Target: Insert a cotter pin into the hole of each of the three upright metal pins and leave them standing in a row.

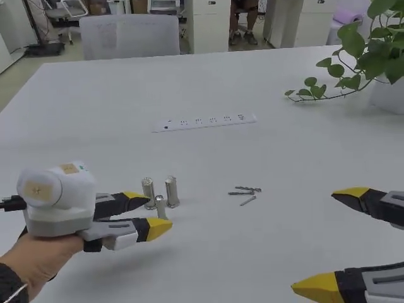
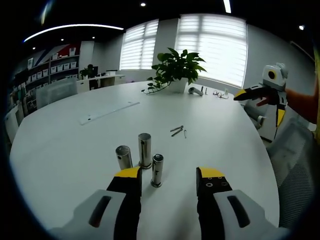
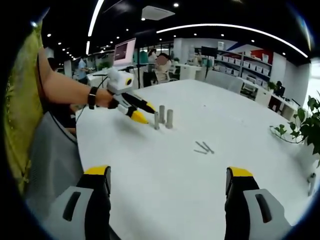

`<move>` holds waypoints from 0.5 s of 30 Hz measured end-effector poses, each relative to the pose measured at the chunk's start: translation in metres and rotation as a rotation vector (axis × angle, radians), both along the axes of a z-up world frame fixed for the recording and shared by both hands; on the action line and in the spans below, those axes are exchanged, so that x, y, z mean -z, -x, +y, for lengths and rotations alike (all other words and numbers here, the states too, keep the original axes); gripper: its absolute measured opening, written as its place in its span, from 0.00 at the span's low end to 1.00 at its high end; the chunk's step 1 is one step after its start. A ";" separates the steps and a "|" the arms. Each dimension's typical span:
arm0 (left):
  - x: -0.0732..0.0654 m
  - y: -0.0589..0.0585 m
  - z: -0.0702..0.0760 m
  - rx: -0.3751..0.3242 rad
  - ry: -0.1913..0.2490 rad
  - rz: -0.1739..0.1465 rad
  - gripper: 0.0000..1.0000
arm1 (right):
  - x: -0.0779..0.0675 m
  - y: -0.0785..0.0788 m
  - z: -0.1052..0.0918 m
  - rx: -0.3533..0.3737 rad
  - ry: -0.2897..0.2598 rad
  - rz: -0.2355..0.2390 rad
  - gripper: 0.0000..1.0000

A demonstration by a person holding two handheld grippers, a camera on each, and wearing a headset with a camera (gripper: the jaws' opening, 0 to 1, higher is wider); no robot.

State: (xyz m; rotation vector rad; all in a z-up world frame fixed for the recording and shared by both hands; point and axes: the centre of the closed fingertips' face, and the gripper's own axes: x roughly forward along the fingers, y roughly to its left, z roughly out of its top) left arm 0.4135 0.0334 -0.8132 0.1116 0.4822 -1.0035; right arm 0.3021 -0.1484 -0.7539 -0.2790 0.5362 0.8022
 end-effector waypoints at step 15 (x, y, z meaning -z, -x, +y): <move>0.010 -0.014 -0.007 0.002 -0.014 -0.012 0.24 | 0.008 -0.002 -0.001 0.006 0.004 0.024 0.96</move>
